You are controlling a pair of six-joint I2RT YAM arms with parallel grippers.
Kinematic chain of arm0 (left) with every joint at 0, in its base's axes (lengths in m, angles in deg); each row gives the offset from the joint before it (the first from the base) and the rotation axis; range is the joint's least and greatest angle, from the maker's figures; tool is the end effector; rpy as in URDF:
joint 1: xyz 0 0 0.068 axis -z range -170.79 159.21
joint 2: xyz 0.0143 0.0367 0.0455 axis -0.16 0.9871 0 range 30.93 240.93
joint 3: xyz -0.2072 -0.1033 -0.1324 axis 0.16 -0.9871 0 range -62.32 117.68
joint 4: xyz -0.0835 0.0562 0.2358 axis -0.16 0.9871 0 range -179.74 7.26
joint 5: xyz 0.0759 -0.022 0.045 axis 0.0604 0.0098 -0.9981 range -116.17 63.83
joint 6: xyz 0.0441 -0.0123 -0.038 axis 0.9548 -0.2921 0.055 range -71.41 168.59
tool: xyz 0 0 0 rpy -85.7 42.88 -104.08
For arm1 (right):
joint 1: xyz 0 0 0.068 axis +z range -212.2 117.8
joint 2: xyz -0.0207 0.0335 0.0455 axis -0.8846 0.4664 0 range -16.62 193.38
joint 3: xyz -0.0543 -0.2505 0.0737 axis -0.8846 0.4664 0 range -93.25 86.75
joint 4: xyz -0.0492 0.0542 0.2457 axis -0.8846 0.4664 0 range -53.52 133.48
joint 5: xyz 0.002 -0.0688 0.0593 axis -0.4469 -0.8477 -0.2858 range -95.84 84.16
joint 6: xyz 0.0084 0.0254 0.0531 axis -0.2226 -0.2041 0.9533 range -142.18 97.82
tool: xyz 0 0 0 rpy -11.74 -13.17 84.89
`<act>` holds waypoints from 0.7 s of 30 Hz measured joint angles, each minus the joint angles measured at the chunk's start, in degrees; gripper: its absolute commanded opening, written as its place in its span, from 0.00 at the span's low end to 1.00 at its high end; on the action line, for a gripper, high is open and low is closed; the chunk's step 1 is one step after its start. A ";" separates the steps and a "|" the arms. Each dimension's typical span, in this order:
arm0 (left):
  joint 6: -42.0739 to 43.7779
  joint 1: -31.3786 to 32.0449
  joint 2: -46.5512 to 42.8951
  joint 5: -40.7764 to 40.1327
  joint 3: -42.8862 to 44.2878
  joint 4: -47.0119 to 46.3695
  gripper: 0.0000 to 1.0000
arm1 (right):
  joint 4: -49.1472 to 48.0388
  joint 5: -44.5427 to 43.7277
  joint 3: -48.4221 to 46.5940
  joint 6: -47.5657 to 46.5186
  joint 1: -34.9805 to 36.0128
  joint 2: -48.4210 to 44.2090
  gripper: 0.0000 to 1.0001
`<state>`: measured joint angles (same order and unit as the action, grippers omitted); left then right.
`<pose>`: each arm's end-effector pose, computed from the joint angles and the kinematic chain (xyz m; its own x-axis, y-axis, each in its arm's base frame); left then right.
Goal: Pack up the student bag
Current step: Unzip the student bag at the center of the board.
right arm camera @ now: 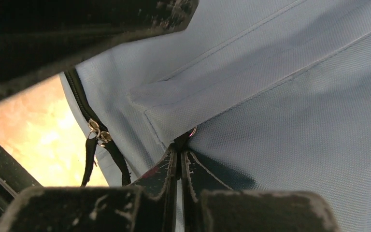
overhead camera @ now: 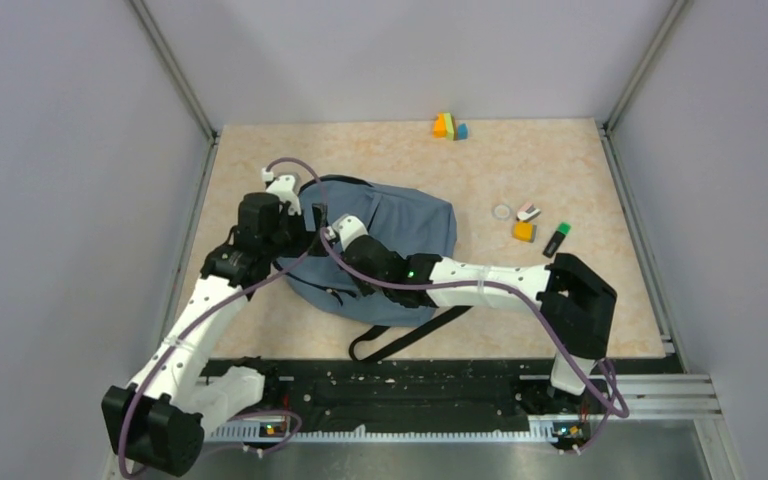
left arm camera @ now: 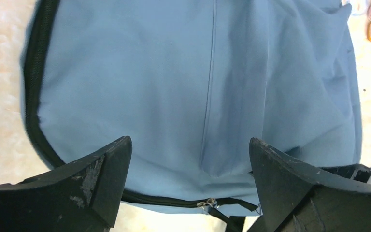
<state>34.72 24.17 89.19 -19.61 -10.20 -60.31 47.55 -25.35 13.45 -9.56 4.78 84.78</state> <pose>0.2157 -0.0627 0.2984 -0.6286 -0.0785 -0.7738 0.2015 0.9445 -0.2595 0.1696 0.3622 0.2335 -0.4085 -0.4347 -0.8026 -0.6937 0.7193 -0.0365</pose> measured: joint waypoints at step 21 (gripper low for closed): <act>-8.70 6.71 -14.01 6.03 -25.24 -22.27 0.92 | 2.32 16.81 -0.24 -0.59 -8.28 -4.81 0.00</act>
<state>26.02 30.88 75.18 -13.57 -35.44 -82.58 49.87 -8.54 13.21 -10.15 -3.51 79.97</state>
